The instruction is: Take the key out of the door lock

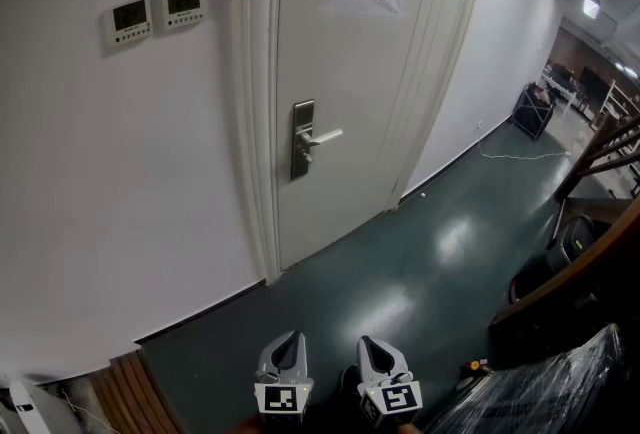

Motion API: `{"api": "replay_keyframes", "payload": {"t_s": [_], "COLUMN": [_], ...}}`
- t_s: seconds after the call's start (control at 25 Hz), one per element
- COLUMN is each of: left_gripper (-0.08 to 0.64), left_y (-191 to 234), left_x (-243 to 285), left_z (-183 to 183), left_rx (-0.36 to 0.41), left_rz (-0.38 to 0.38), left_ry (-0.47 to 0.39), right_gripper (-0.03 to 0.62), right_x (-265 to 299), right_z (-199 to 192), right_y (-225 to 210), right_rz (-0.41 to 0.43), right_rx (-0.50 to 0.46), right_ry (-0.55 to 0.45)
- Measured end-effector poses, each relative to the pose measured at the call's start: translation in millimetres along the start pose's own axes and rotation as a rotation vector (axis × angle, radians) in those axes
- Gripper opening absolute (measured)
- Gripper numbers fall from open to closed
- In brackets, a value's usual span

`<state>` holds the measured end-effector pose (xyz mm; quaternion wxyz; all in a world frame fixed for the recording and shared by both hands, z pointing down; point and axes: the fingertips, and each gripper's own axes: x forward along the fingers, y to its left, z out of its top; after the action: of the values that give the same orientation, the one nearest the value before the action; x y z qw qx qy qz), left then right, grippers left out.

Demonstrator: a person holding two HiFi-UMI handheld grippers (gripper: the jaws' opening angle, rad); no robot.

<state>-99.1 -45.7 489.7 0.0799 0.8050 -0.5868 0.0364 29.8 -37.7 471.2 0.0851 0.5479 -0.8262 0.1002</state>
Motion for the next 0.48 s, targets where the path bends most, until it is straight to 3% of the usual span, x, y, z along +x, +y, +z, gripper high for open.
{"api": "replay_keyframes", "payload": {"t_s": [0.48], "left_gripper": [0.018], "left_y": [2.4], "left_x": [88.1], "left_z": [8.7], "left_rx": [0.006], "left_rz": [0.174], "left_ry": [0.006], "right_gripper": [-0.008], "right_x": [86.3], "right_z": [22.4], "right_y": [-65.2], "right_rz": [0.163], "right_rx": [-0.015], "right_ry": [-0.005]}}
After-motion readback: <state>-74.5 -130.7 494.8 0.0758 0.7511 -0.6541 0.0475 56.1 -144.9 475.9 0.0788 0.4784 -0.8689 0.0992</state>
